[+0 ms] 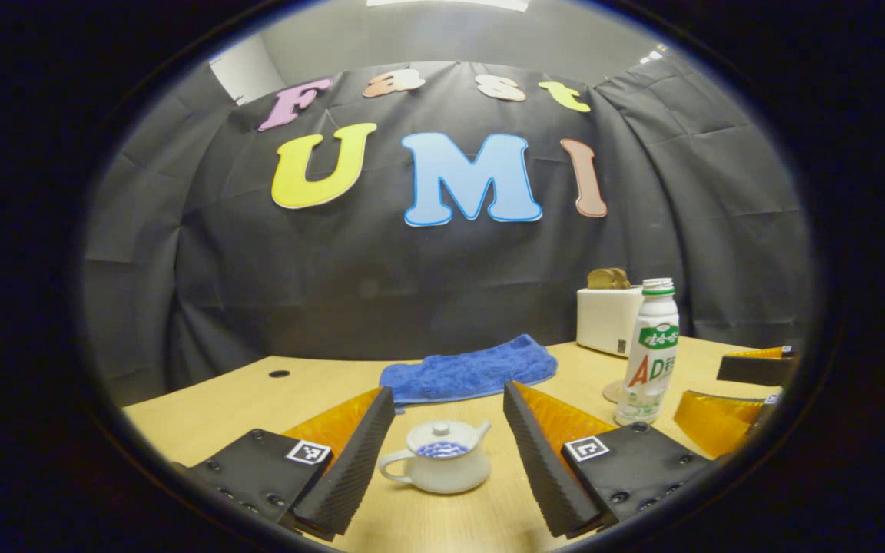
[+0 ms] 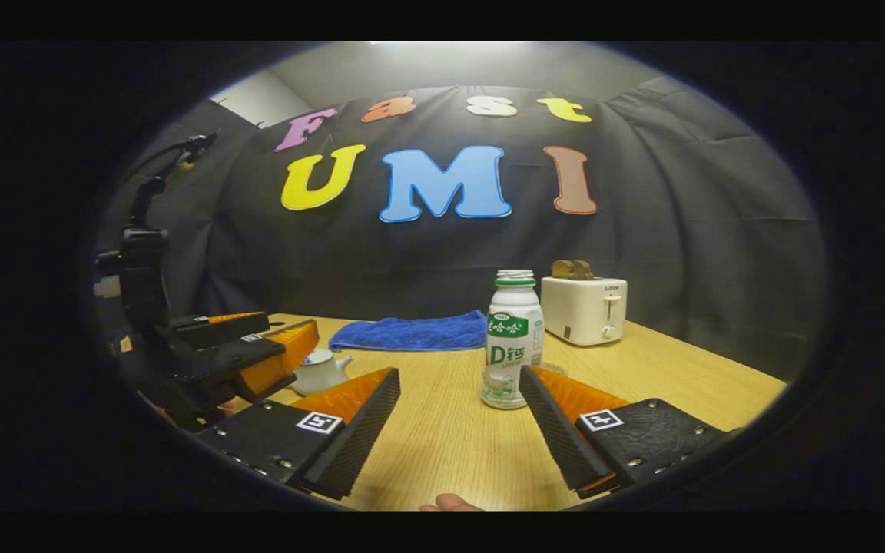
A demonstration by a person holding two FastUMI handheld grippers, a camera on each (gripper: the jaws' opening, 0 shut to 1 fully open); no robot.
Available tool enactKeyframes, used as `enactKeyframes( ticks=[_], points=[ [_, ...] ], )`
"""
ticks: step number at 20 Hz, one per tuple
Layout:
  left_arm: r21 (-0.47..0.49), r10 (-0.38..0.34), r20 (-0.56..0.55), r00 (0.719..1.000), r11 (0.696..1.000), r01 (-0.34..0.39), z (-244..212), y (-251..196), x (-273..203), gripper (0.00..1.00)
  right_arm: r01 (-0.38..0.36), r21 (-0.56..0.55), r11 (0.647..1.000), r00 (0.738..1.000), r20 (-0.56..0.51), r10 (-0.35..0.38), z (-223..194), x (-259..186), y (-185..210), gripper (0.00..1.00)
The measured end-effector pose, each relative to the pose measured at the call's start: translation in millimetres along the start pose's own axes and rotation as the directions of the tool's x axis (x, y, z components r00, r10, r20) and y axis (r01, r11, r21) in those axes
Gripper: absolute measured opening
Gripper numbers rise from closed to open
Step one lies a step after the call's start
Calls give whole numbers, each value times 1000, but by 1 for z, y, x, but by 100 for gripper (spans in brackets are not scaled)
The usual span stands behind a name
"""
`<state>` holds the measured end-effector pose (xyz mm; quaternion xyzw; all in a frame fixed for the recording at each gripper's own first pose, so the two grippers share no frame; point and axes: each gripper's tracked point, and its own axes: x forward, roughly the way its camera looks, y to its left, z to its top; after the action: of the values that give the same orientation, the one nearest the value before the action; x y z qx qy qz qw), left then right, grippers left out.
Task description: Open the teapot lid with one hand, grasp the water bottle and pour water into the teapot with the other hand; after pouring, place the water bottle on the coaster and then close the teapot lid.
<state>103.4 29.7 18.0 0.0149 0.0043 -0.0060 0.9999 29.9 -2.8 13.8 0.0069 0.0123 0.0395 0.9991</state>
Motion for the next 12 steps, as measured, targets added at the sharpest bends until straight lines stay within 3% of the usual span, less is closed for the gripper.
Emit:
enactKeyframes(
  ticks=[9,12],
  points=[
    [-18,13,-140,990,1000,-16,-43,11,45,98,3,11,1000,1000,11,-3,7,0,-6,96],
    [11,23,-131,991,1000,-21,-41,14,51,98,3,12,1000,1000,5,-3,5,0,-7,96]
  ],
)
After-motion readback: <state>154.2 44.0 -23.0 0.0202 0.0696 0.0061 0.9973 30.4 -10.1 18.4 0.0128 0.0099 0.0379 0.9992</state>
